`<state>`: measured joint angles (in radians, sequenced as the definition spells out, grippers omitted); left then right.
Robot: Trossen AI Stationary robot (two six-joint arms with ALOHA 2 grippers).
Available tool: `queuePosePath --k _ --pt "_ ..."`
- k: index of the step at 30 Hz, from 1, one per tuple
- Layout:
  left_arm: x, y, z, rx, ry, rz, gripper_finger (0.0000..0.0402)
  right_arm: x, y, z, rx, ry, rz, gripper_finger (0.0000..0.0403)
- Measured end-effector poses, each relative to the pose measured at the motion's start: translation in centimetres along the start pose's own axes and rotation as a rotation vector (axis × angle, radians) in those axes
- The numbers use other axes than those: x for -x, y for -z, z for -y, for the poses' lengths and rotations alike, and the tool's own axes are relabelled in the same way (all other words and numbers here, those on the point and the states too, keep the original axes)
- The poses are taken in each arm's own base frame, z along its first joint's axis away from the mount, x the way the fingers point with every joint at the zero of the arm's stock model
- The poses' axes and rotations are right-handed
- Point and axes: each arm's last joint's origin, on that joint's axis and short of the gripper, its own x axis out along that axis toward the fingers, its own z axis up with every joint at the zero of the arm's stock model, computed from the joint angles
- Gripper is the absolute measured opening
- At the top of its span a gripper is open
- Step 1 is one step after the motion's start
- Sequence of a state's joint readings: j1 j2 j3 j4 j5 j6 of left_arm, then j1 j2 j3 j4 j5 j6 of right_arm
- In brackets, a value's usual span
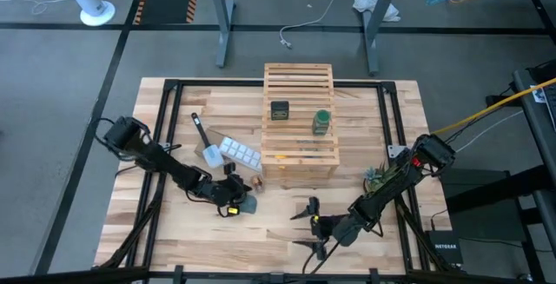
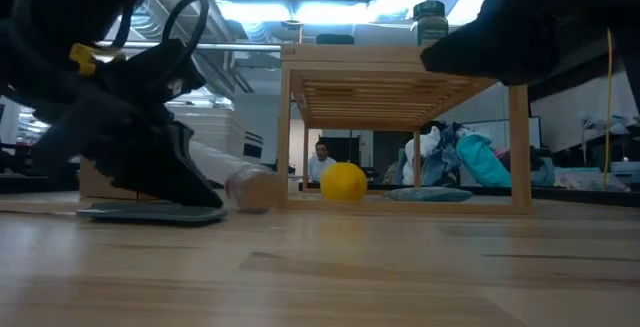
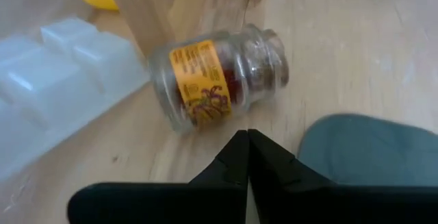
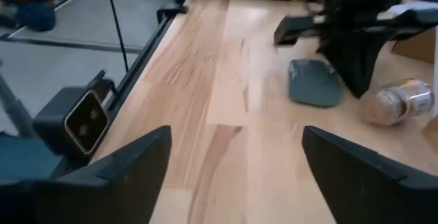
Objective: Shelf spices
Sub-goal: Put the brown seasoning bottle on the shelf
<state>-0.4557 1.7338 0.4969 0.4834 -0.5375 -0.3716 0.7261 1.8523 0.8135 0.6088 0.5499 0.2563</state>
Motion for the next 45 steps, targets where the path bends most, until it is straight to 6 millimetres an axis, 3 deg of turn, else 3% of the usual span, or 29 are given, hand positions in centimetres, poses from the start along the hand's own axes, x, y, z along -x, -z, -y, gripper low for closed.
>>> queuePosePath --k 12,21,31,45 --pt "-0.1 0.7 0.5 -0.068 -0.101 0.037 0.0001 0.0 0.0 0.3 0.001 0.086 0.014 0.0142" --pt "0.2 1.0 0.1 -0.12 -0.295 0.084 0.0 -0.2 0.5 0.4 0.007 0.136 0.02 0.0009" --pt "0.0 0.4 0.0 -0.137 -0.311 0.109 0.0 -2.4 3.5 1.0 -0.058 0.203 0.012 0.0021" --pt "-0.4 -1.7 1.5 -0.118 -0.172 0.125 0.0 -3.8 4.1 2.8 -0.11 0.246 0.017 0.0005"
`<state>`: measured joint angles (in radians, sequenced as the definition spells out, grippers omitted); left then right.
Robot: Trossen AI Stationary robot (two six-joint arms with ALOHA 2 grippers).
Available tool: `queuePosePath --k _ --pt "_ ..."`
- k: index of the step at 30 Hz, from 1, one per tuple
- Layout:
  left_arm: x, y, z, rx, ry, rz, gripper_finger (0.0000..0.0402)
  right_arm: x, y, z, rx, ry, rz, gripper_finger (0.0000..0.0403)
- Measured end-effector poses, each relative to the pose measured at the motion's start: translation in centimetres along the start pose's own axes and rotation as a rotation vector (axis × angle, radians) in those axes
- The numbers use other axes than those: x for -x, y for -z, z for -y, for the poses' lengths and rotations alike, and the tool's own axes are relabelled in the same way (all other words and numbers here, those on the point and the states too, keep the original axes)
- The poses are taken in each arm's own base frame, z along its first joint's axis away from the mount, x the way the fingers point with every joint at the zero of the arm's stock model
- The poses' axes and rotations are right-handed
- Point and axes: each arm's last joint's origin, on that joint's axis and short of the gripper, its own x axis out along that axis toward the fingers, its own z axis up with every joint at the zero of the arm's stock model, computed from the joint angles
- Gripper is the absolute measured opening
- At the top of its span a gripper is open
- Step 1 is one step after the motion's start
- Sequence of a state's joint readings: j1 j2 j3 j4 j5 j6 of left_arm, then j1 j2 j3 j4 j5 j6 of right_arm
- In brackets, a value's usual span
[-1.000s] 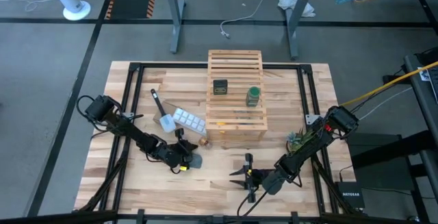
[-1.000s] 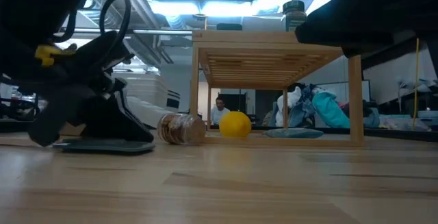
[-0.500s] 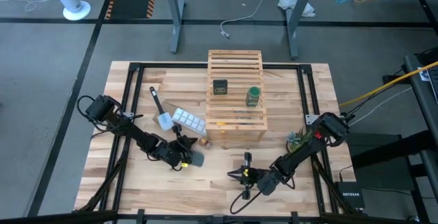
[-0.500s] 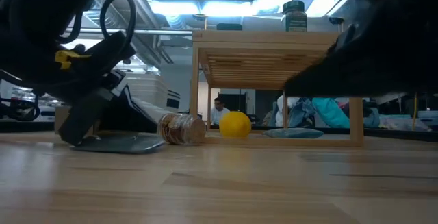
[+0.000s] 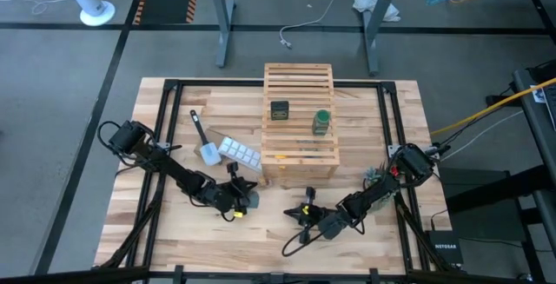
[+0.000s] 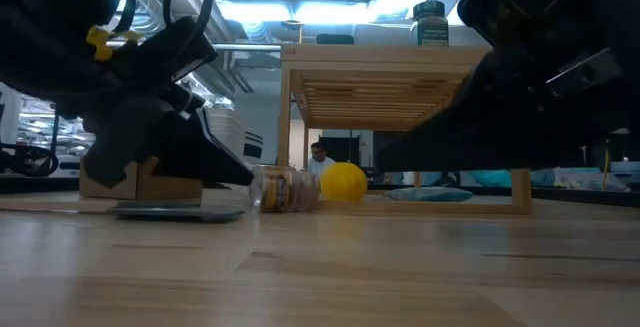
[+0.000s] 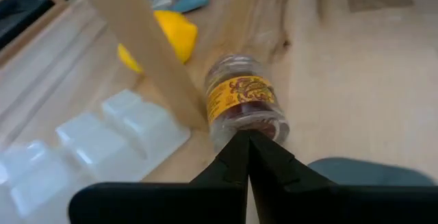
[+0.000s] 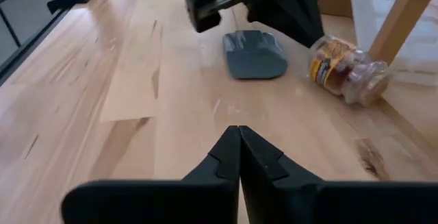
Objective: Shelf spices
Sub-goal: Put the brown seasoning bottle on the shelf
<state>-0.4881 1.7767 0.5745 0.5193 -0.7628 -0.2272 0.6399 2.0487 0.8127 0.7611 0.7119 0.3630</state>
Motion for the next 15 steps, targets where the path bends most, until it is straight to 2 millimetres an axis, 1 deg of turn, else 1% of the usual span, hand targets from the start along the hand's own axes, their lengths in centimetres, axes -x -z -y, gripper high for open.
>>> queuePosePath --k 6,9,15 --pt "-0.1 -0.9 0.4 0.011 0.037 0.012 0.0 0.0 0.1 0.2 0.01 0.071 0.015 0.001" --pt "-0.1 -1.3 0.7 0.03 0.079 0.016 0.0 0.0 0.1 0.4 0.017 0.113 0.019 0.0005" --pt "-0.2 -2.4 1.4 0.053 0.147 0.031 0.0 0.0 0.2 0.5 0.019 0.134 0.023 0.0008"
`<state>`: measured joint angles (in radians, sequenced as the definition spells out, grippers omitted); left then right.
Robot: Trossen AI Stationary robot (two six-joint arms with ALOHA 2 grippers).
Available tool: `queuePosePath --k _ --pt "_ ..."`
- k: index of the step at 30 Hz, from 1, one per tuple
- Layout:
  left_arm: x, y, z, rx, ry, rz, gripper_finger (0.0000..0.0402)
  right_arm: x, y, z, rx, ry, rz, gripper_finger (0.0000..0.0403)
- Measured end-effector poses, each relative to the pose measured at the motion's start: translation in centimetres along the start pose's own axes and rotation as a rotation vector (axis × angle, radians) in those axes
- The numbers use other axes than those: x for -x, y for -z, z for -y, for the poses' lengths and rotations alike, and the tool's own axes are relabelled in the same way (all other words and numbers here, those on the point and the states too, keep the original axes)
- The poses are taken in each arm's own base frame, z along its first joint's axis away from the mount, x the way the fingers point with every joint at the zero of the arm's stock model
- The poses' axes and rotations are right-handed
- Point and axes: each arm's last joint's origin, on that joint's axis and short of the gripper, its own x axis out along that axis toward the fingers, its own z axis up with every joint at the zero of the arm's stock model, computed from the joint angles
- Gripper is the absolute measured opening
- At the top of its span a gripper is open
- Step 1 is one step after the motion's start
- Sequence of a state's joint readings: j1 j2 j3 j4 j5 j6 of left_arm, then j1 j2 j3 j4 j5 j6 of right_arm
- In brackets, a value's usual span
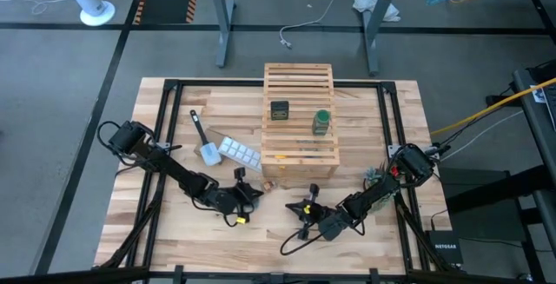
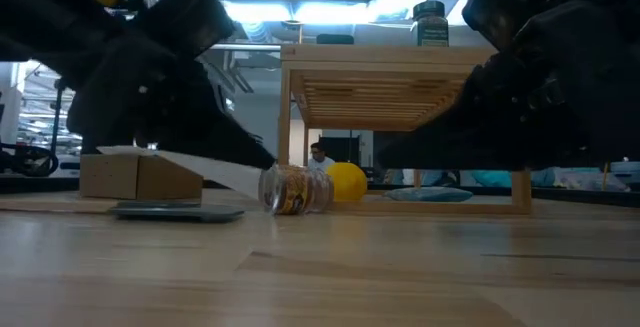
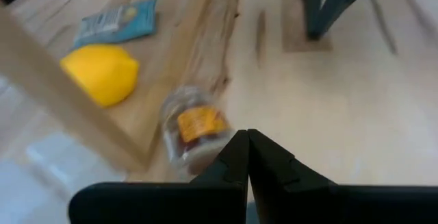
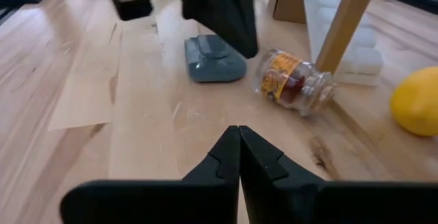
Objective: Shelf spices
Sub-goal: Put the brown seasoning bottle on the shelf
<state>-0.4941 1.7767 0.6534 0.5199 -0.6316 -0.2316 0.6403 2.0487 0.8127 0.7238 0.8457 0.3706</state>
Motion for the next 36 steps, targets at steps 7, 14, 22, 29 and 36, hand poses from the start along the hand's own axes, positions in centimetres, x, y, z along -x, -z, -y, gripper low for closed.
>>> queuePosePath --k 7,14,22,29,36 --pt "0.4 -1.0 0.7 -0.128 -0.104 0.049 0.0 0.0 0.2 0.1 0.018 0.015 -0.012 0.0003" --pt "-0.4 -0.9 -0.9 -0.154 -0.251 0.019 0.0 0.0 0.2 0.1 0.018 0.015 -0.012 0.0006" --pt "-1.5 0.1 -2.7 -0.053 -0.195 -0.11 0.0 0.0 0.2 0.1 0.018 0.014 -0.012 0.0006" --pt "-1.0 0.2 -1.7 -0.025 -0.124 -0.105 0.0 0.0 0.2 0.1 0.015 0.013 -0.012 0.0007" --pt "-0.4 -0.3 -0.4 -0.004 -0.062 -0.038 0.0 0.0 0.2 0.2 -0.002 0.035 -0.009 0.0007"
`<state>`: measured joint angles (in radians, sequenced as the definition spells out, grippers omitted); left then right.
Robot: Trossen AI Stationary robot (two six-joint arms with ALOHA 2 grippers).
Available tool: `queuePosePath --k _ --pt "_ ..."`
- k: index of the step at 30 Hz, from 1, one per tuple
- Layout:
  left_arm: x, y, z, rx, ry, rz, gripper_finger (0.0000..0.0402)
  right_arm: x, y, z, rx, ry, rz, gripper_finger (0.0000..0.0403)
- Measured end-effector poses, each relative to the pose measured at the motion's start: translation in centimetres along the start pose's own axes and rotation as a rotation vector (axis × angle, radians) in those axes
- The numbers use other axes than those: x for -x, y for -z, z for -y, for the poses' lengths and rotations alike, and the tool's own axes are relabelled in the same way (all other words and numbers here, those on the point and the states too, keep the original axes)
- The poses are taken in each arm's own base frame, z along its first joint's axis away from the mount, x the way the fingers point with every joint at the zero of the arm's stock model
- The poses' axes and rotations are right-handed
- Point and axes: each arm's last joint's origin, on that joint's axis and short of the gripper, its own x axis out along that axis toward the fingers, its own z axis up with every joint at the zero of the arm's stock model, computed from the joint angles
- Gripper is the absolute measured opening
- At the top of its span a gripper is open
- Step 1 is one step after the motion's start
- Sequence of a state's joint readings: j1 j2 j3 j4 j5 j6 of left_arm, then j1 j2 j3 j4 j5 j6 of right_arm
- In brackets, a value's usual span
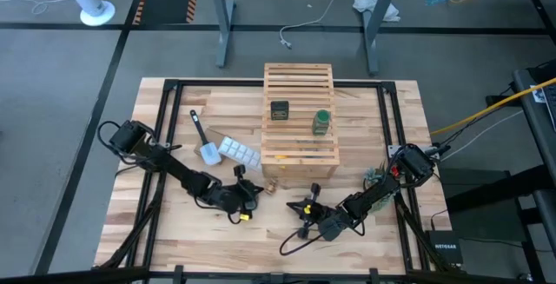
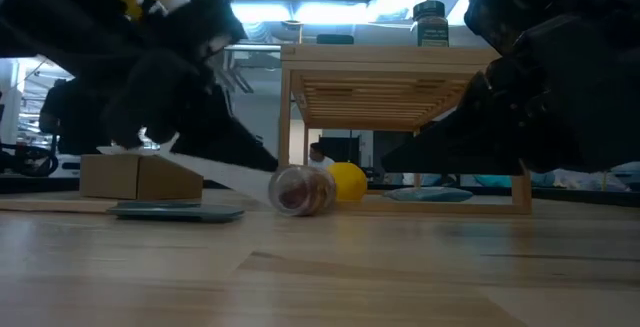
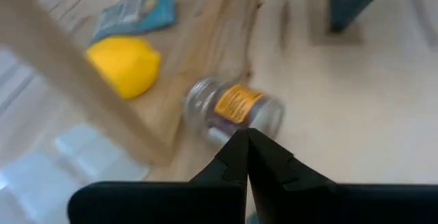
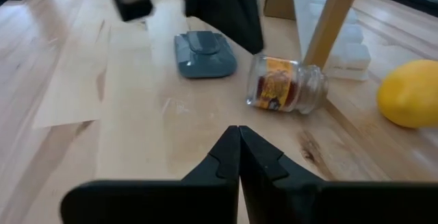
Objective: Shelf spices
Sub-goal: Put the brown seasoning bottle on the shelf
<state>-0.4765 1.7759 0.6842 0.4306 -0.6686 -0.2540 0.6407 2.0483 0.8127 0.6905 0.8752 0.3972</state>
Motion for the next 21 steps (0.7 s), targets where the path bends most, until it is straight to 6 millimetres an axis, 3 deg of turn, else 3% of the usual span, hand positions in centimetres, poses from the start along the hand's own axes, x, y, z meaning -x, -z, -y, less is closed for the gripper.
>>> queuePosePath --k 7,11,16,21 --pt "0.0 -0.7 0.3 -0.03 0.041 0.056 0.0 0.0 0.2 0.2 -0.025 0.028 -0.01 0.0007" --pt "-0.3 -0.5 -0.5 -0.057 -0.072 0.041 0.0 0.0 0.2 0.2 -0.022 0.032 -0.012 0.0007" --pt "-1.7 0.2 -2.0 0.007 -0.111 -0.029 0.0 0.0 0.2 0.2 -0.023 0.032 -0.012 0.0007" --pt "-3.2 1.4 -2.0 0.022 -0.058 -0.06 0.0 0.0 0.2 0.2 -0.022 0.032 -0.012 0.0007"
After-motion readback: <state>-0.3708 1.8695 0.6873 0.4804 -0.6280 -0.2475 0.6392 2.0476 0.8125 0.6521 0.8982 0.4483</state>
